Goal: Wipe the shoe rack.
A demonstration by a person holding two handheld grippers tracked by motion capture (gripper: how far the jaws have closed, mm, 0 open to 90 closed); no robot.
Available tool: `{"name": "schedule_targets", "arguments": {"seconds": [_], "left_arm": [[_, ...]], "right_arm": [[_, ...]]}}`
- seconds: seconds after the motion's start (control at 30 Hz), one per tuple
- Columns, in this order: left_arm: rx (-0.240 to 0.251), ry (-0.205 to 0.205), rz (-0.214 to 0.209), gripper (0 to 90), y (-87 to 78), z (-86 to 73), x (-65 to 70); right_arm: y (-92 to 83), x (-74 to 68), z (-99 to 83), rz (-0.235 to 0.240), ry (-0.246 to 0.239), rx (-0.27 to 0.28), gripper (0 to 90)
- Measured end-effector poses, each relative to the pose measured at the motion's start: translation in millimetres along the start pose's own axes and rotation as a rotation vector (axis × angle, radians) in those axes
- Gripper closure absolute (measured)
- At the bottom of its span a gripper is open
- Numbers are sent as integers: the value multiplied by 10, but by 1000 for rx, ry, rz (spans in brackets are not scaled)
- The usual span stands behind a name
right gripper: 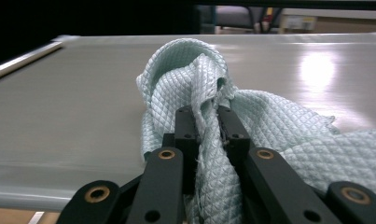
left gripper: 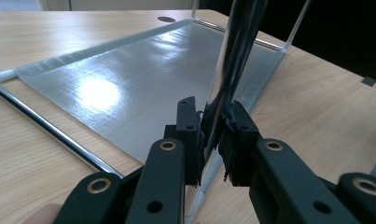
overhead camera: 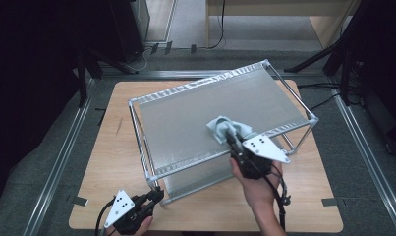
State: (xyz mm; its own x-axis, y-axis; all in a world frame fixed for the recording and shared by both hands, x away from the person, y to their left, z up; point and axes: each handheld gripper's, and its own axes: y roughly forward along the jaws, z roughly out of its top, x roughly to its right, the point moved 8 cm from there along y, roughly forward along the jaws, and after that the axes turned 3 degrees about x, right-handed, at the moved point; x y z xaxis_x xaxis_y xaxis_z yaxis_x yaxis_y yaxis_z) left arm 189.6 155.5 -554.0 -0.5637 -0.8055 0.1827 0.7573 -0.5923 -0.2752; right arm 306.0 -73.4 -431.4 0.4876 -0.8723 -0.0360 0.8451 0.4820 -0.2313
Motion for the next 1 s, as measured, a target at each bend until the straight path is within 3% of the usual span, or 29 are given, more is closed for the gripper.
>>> {"name": "schedule_targets", "arguments": {"seconds": [0.03,0.07,0.1,0.13,0.17,0.3,0.33,0.43,0.53,0.57,0.6,0.63,0.67,0.7,0.73,0.77,0.8,0.87,0.9,1.0], "left_arm": [[0,0,0,788,0,0,0],[2,0,-2,788,8,-1,19],[4,-5,-9,787,21,-3,47],[4,-5,-9,787,21,-3,47],[3,-9,-17,785,26,-5,53],[8,-13,-17,783,32,-7,60],[8,-13,-17,783,32,-7,60],[7,-9,-17,785,33,-6,62],[6,-8,-22,785,32,-7,59],[6,-8,-26,785,30,-8,56],[6,-8,-26,784,30,-8,56],[6,-8,-27,784,30,-8,55],[6,-9,-28,784,29,-8,54],[6,-10,-27,784,26,-8,51],[6,-10,-27,784,26,-8,51],[8,-12,-28,784,26,-7,51],[7,-13,-27,784,24,-7,49],[7,-5,-27,785,19,-9,46],[7,-5,-27,785,19,-9,46],[9,-6,-30,785,20,-10,46]], "right_arm": [[0,0,0,0,0,0,805],[7,-97,-4,19,-1,-2,804],[20,-290,-13,55,-12,-6,803],[20,-290,-13,55,-12,-6,803],[27,-472,-20,91,-17,-9,803],[31,-826,-37,171,-32,-16,802],[31,-826,-37,171,-32,-16,802],[18,-1076,-44,236,-63,-16,802],[21,-1057,-38,244,-74,-13,800],[23,-940,-33,220,-66,-15,800],[23,-940,-33,220,-66,-15,800],[19,-760,-22,178,-57,-17,801],[19,-760,-22,178,-57,-17,801],[8,-534,-6,122,-54,-16,802],[8,-534,-6,122,-54,-16,802],[-4,-407,2,93,-48,-15,802],[-35,-130,15,25,-45,-12,802],[-78,171,22,-67,-69,-9,802],[-78,171,22,-67,-69,-9,802],[-153,637,38,-167,-68,-11,801]]}}
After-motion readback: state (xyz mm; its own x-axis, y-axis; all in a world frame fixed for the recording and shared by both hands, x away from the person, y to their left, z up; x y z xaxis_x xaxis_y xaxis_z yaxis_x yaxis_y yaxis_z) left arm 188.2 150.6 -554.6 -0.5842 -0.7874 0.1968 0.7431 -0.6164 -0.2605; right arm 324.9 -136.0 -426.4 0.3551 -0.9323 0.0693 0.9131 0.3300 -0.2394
